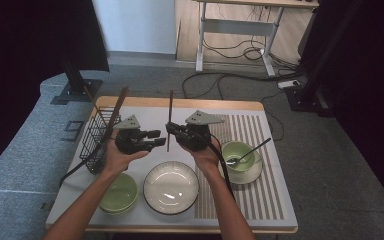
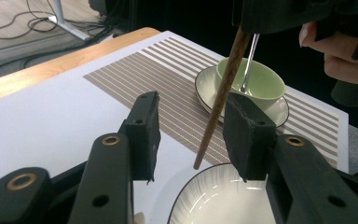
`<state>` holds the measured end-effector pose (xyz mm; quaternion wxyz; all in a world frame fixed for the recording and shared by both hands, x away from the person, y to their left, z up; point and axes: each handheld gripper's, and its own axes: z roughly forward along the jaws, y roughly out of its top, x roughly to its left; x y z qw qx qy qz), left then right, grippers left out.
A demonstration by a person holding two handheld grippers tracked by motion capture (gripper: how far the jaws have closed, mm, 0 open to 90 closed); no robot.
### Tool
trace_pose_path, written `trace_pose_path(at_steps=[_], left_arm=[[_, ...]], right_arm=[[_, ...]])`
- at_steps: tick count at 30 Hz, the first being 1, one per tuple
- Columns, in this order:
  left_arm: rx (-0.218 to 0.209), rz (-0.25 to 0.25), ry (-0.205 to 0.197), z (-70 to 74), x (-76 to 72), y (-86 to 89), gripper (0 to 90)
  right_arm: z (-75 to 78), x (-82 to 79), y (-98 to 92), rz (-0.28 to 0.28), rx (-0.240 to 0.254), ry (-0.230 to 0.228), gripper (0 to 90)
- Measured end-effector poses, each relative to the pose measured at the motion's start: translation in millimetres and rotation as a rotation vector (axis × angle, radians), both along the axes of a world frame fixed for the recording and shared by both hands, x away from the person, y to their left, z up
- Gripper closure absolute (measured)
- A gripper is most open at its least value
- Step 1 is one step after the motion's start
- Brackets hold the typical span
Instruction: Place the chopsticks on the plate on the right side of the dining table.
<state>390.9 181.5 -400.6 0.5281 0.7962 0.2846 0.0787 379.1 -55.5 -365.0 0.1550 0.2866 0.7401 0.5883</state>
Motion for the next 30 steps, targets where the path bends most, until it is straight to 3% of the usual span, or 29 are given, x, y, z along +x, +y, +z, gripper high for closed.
trace_pose_path(at_steps=[10, 20, 30], left_arm=[[0.011, -0.008, 0.009, -4.7, 0.8, -4.1, 57.5], [0.018, -0.042, 0.046, -11.0, 2.0, -9.5, 77.3], [0.03, -0.085, 0.062, -10.0, -0.3, -9.0, 84.3]], right_arm=[[0.0, -0.6, 4.6, 0.006, 0.006, 0.0, 84.3], [-1.6, -0.8, 3.2, 0.019, 0.035, 0.02, 84.2], [-4.6, 1.9, 0.6, 0.008, 0.042, 0.031, 81.7]])
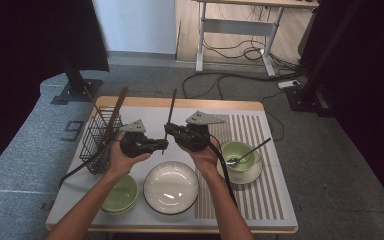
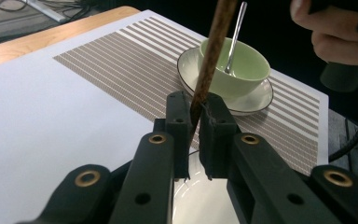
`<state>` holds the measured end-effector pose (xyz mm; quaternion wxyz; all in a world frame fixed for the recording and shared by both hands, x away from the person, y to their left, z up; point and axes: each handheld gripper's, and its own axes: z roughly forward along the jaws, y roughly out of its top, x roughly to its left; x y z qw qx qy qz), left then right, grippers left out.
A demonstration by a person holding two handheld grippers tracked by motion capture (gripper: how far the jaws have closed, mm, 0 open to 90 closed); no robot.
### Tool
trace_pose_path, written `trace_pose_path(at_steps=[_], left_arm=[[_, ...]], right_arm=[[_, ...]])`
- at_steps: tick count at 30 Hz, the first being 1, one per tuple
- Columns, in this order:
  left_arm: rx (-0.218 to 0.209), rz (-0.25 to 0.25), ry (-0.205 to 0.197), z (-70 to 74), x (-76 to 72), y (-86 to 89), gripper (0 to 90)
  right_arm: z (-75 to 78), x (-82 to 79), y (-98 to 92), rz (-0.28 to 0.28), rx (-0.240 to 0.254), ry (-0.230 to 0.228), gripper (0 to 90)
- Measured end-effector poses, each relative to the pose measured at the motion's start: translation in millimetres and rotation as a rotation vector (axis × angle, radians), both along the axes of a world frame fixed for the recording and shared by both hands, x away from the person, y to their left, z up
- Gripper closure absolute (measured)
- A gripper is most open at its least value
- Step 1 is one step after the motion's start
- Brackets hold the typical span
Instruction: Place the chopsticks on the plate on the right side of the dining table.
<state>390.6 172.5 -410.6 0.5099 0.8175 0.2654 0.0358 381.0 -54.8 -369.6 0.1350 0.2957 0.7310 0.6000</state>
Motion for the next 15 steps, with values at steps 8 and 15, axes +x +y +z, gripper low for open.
trace_pose_path(at_steps=[8, 15], left_arm=[[0.027, -0.017, 0.002, 1.4, -1.5, 0.9, 86.2], [0.035, -0.016, 0.005, 2.9, -2.1, 1.4, 86.3]], right_arm=[[-4.5, 3.4, -1.8, -0.022, -0.007, 0.007, 78.4], [-5.3, 3.6, -4.5, -0.038, -0.02, -0.001, 74.3]])
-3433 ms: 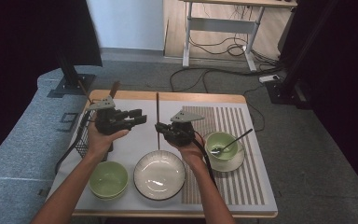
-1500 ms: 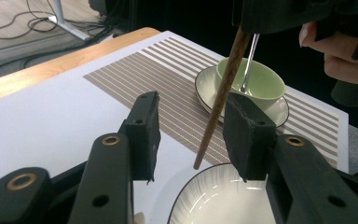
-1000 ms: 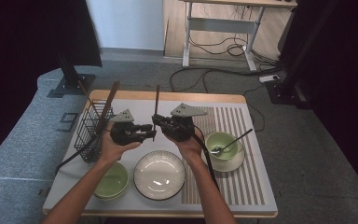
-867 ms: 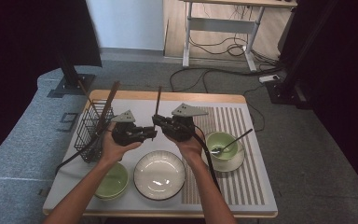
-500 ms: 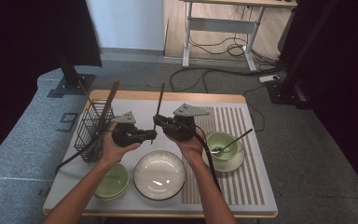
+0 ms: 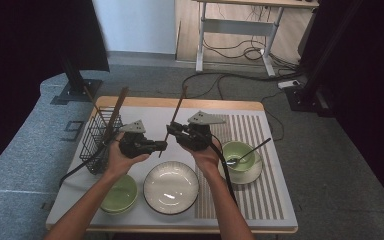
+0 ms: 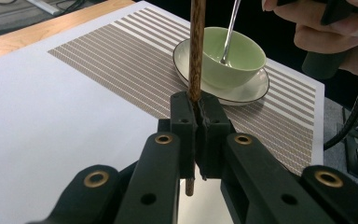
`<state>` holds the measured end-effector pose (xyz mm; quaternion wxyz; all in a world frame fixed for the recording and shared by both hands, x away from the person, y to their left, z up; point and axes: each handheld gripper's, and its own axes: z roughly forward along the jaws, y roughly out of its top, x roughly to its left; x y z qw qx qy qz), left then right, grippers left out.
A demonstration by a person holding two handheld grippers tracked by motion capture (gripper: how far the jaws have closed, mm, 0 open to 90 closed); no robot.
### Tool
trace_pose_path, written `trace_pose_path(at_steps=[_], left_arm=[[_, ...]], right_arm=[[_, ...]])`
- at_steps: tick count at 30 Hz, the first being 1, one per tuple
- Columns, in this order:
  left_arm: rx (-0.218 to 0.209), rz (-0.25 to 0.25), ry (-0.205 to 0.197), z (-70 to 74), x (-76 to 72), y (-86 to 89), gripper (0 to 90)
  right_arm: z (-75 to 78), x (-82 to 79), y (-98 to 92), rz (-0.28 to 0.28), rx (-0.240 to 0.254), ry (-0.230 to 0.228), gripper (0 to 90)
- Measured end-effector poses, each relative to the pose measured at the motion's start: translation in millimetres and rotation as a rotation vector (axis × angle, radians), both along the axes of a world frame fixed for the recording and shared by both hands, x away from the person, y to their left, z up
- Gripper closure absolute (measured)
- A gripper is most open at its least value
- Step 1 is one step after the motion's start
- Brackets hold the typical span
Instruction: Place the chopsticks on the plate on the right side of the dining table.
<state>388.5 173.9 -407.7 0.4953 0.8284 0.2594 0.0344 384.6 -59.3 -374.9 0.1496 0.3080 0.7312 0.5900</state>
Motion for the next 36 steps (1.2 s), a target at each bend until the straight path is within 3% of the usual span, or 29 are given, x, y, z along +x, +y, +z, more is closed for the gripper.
trace_pose_path(at_steps=[4, 9, 16, 36], left_arm=[[0.017, 0.012, 0.003, 0.2, 0.6, 0.7, 86.4], [0.007, 0.022, 0.009, 2.8, 2.0, 4.6, 86.5], [0.016, 0.03, 0.016, 2.4, 2.8, 5.0, 86.5], [0.062, 0.025, 0.051, -5.1, 3.7, 1.6, 86.4]], right_arm=[[-2.4, 0.2, -1.5, -0.005, 0.004, 0.003, 70.4], [-4.0, 0.2, -8.6, -0.027, -0.005, 0.002, 68.4], [1.2, -3.5, -16.3, -0.041, 0.005, -0.023, 67.4], [17.6, -8.4, -6.7, -0.022, -0.001, -0.073, 65.8]])
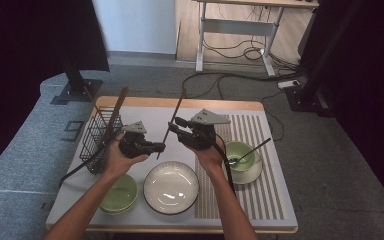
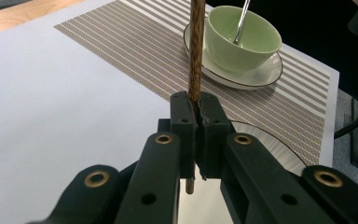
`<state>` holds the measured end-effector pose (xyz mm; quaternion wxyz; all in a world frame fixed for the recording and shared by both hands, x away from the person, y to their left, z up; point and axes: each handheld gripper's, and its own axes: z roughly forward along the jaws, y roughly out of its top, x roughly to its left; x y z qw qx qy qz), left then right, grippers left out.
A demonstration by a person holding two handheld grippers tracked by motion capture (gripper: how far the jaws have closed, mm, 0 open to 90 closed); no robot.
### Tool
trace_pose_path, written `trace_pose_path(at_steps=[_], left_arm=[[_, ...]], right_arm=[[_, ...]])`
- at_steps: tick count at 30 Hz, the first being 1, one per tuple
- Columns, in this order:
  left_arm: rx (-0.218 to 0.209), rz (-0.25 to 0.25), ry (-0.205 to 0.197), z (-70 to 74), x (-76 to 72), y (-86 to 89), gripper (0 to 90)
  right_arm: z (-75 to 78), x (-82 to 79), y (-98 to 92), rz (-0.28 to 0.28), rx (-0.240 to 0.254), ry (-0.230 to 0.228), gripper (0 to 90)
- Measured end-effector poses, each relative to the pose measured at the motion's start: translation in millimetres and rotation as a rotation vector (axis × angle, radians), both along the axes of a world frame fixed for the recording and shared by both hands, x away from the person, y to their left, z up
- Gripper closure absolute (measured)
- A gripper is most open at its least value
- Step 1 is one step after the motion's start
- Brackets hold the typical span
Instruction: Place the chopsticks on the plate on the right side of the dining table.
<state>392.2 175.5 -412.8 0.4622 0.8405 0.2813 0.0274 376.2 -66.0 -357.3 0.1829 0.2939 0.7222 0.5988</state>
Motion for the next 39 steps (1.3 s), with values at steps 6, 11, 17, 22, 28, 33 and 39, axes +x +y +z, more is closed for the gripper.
trace_pose_path(at_steps=[6, 11, 17, 22, 28, 33, 39], left_arm=[[0.013, -0.004, 0.003, -2.0, -0.1, -0.5, 86.4], [0.024, -0.006, 0.006, -2.7, -0.4, -0.5, 86.4], [0.036, -0.011, 0.006, -2.9, -0.9, -0.3, 86.4], [0.043, -0.018, 0.008, -3.7, -1.9, -0.7, 86.4], [0.049, -0.027, 0.013, -4.7, -2.5, -1.3, 86.4], [0.075, -0.034, 0.014, -6.1, -2.8, -1.2, 86.4], [0.104, -0.037, 0.014, -6.7, -3.4, -0.5, 86.5]], right_arm=[[2.0, 0.9, 1.7, -0.004, -0.002, -0.007, 65.3], [2.4, 1.4, 1.9, -0.009, -0.002, -0.007, 65.1], [4.1, 2.0, 3.1, -0.012, -0.007, -0.01, 64.5], [4.4, 3.1, 5.1, -0.016, -0.012, -0.012, 63.6], [3.6, 3.8, 6.4, -0.023, -0.029, -0.019, 62.2], [3.0, 4.3, 6.4, -0.025, -0.031, -0.017, 62.0], [1.6, 6.0, 6.2, -0.043, -0.05, -0.016, 59.3]])
